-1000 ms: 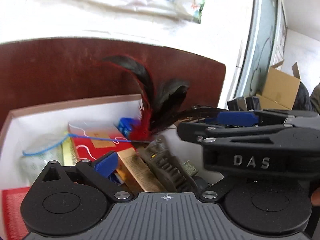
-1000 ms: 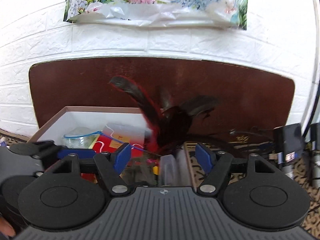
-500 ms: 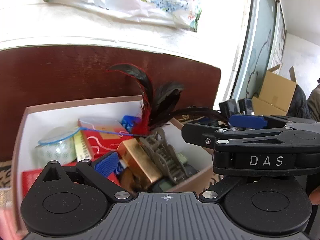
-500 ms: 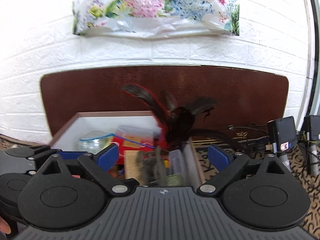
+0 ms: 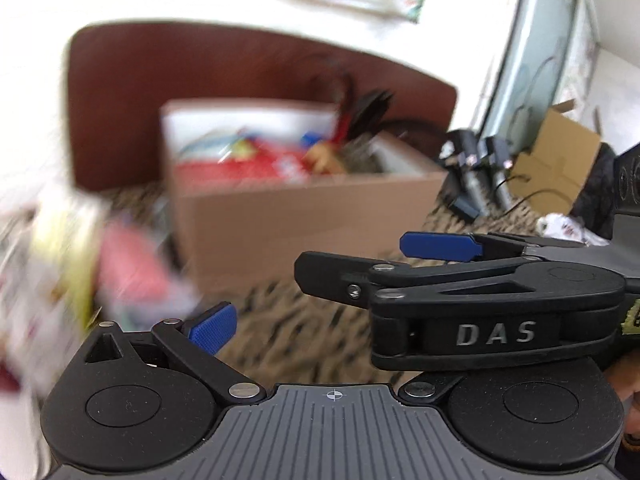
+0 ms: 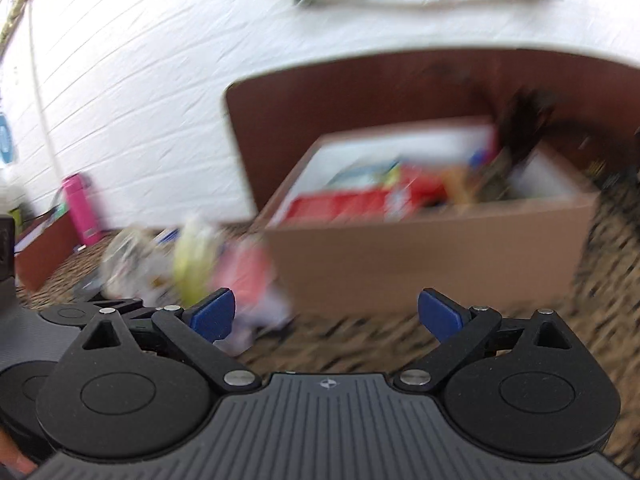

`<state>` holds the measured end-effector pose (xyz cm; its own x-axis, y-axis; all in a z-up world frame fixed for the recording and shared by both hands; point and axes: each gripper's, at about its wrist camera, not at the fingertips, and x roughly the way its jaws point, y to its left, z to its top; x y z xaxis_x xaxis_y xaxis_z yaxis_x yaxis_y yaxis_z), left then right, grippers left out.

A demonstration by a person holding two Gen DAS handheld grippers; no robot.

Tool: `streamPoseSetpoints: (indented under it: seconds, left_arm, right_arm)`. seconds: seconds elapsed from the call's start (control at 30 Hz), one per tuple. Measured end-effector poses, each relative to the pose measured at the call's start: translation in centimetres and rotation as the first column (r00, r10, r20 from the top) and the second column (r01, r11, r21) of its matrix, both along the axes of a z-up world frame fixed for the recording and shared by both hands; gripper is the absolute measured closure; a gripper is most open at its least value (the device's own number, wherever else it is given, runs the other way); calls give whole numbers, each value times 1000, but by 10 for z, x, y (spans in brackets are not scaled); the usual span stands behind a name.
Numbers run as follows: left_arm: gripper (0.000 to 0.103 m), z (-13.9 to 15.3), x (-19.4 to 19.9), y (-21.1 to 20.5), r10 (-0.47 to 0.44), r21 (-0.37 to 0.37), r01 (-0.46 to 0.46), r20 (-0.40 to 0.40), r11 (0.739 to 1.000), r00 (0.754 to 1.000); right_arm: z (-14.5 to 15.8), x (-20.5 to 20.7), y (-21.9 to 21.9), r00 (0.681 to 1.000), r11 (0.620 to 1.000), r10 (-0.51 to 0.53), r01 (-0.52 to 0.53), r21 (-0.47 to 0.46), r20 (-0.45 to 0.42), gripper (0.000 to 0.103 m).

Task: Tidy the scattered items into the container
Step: 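Return both tools to the table toward the clothespin and green marker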

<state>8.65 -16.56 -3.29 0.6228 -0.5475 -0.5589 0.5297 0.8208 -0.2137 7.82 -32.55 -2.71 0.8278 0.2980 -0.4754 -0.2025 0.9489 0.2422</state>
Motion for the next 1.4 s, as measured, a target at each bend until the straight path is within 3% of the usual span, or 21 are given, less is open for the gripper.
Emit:
streamPoseSetpoints:
  seconds: [0.2, 0.33, 0.43, 0.67, 0.87, 1.1, 1.23, 1.33, 1.4]
  left_arm:
    - [0, -23, -17, 64, 107, 15, -107, -65, 994, 992]
    - [0, -36, -17, 102, 170, 40, -167, -67, 985, 983]
    - [5, -44, -10, 115, 158, 30, -156, -96, 987, 983]
    - [16, -55, 9, 123, 93, -33, -98, -140, 995, 986]
    - [30, -52, 30, 114, 89, -53, -97, -138, 994, 986]
    - [34, -57, 44, 111, 150, -26, -155, -118, 988, 981]
    - [34, -60, 51, 119, 143, -57, -153, -146, 987, 979]
    - [33, -61, 56, 115, 130, -37, -136, -136, 990, 982]
    - [34, -62, 59, 113, 123, -37, -130, -142, 991, 982]
  right_arm:
    - [-27, -12, 46, 995, 996, 51, -45, 71, -89, 4]
    - [-37, -12, 58, 993, 999, 24, -21, 24, -114, 5]
    - [-41, -10, 57, 992, 999, -16, 11, -38, -127, 8]
    - [-56, 0, 57, 990, 980, -20, -8, -199, -137, 30]
    - [-67, 10, 62, 985, 983, 39, -68, -173, -167, 43]
    - [-77, 22, 90, 974, 965, 171, -196, -175, -150, 47]
    - [-79, 32, 104, 967, 948, 212, -239, -212, -141, 49]
    - [-82, 41, 115, 964, 937, 233, -258, -238, -128, 50]
    - [-83, 46, 120, 962, 932, 244, -267, -244, -121, 56]
